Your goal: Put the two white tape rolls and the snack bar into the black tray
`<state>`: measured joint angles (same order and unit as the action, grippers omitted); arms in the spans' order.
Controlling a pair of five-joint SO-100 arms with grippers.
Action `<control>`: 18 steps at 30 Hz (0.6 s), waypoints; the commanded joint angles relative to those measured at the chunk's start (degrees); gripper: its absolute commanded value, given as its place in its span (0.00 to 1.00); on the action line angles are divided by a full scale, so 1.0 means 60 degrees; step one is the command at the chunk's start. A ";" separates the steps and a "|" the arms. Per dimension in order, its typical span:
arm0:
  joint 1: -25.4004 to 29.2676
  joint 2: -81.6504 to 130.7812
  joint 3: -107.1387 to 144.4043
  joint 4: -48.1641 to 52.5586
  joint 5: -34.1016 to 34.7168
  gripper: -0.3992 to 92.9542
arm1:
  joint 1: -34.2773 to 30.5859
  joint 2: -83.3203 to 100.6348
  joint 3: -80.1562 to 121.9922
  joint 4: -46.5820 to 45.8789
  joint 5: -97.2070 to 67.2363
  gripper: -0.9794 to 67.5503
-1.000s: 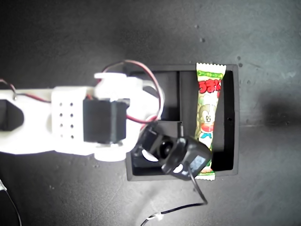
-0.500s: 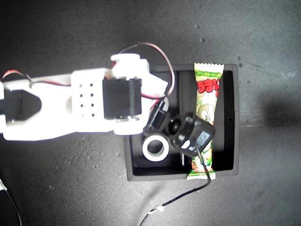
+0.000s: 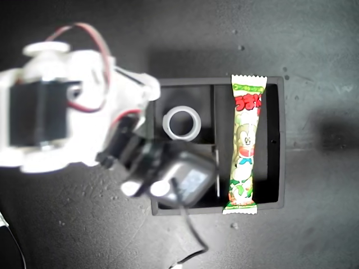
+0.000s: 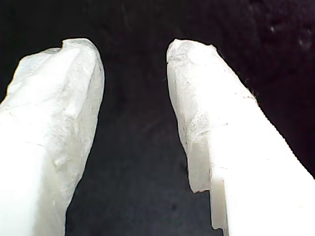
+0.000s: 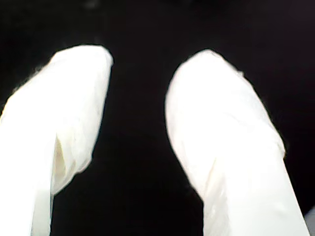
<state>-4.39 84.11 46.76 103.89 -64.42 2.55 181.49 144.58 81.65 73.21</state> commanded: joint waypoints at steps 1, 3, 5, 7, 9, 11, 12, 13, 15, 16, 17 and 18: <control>-0.0220 0.3970 0.3838 -0.1509 -0.0366 0.05 | -0.0044 0.0469 0.0308 -0.0205 0.0117 0.11; -0.0425 0.6460 0.6987 -0.3179 -0.0454 0.03 | -0.0044 0.0483 0.0601 -0.0469 0.0264 0.03; -0.0601 0.8950 1.0093 -0.4834 -0.0571 0.01 | 0.0146 0.0513 0.1201 -0.0791 0.0542 0.01; -0.0776 1.0854 1.2554 -0.5742 -0.0850 0.01 | 0.0176 0.0557 0.1992 -0.1377 0.0688 0.01; -0.0923 1.2188 1.4355 -0.6196 -0.1172 0.01 | 0.0190 0.0557 0.2637 -0.1978 0.0703 0.01; -0.1040 1.3228 1.5820 -0.6577 -0.1377 0.01 | 0.0249 0.0571 0.3135 -0.2432 0.0703 0.01; -0.1128 1.3652 1.6436 -0.6768 -0.1450 0.01 | 0.0293 0.0586 0.3384 -0.2666 0.0688 0.01; -0.1216 1.3975 1.6890 -0.6943 -0.1436 0.01 | 0.0396 0.0630 0.3677 -0.2900 0.0659 0.01; -0.1436 1.4180 1.7358 -0.7002 -0.1333 0.01 | 0.0674 0.0850 0.4336 -0.3398 0.0396 0.01; -0.1509 1.4165 1.7461 -0.7002 -0.1245 0.01 | 0.0820 0.1099 0.4673 -0.3501 0.0366 0.01; -0.1553 1.4121 1.7549 -0.7002 -0.1172 0.01 | 0.0937 0.1494 0.5039 -0.3545 0.0322 0.01; -0.1582 1.4092 1.7666 -0.7031 -0.1113 0.01 | 0.1025 0.1729 0.5361 -0.3574 0.0308 0.01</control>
<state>-13.10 167.43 151.52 63.37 -71.89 7.29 188.44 173.32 62.31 76.90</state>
